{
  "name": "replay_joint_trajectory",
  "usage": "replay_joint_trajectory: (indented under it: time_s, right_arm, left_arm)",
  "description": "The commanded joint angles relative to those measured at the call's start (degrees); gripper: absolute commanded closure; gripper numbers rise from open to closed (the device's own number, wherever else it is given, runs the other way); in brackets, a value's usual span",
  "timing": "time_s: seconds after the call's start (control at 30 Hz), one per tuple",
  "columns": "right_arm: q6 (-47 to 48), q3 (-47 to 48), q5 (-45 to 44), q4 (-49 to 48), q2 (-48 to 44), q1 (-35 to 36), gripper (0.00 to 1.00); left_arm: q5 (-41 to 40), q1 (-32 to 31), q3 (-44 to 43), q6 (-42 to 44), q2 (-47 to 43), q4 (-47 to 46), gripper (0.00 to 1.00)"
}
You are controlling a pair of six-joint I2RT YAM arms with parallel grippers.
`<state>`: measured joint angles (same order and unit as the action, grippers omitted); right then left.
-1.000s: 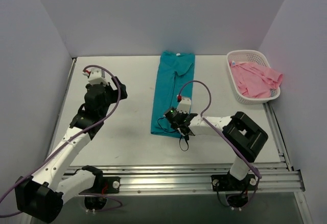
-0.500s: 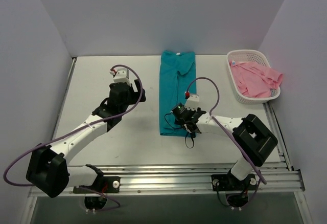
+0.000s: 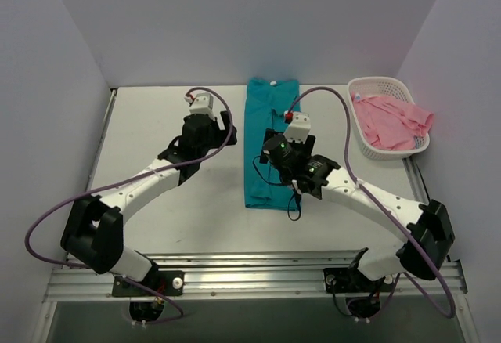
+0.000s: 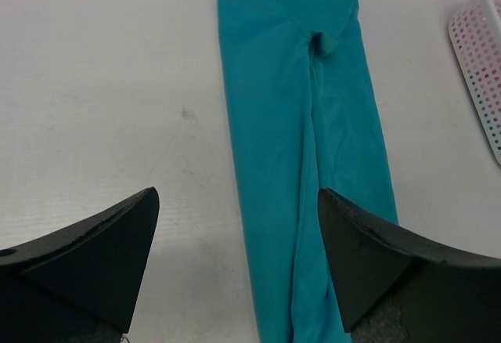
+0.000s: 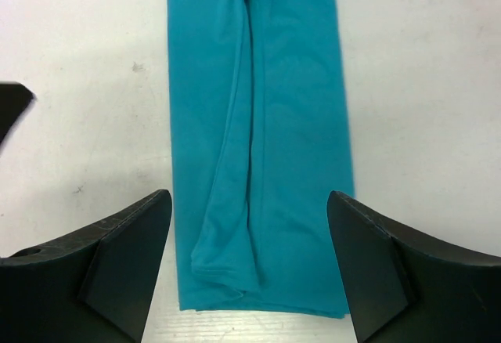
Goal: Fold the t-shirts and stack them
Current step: Fold the tshirt
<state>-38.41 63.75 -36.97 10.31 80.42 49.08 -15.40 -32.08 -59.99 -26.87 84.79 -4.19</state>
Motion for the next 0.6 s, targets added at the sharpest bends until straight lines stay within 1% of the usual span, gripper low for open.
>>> replay_joint_trajectory:
  time_s: [0.0,0.13,0.2,0.33,0.43,0.5,0.57]
  right_arm:
    - [1.5,-1.1,-4.9,6.5,-5.1,0.0,0.24]
    - [0.3,-5.0,-5.7,8.9,-11.1,-0.1,0.24]
    - [-0.3,-8.0,-5.4,10.0,-13.3,-0.1,0.24]
    - [-2.6,-13.7,-3.2,10.3,-19.7,-0.1,0.27]
    - [-6.0,-17.6,3.8,8.2,-22.1,0.2,0.3]
    - [-8.5,-20.1,5.6,6.6,-22.3,0.3,0.31]
    - [-10.2,-21.4,5.6,6.6,-21.6,0.3,0.32]
  left_arm:
    - [5.8,-1.6,3.6,-3.5,2.7,-4.7,0.09]
    - [8.9,-4.0,7.3,-8.4,4.9,-5.9,0.11]
    - [8.9,-7.0,8.8,-9.9,5.8,-6.6,0.12]
    - [9.2,-10.7,13.2,-13.2,6.3,-8.2,0.12]
    - [8.5,-12.9,15.2,-14.3,5.4,-7.8,0.12]
    - [9.2,-13.6,16.0,-15.5,4.7,-8.0,0.12]
    - [9.2,-15.0,16.5,-16.3,3.8,-7.2,0.12]
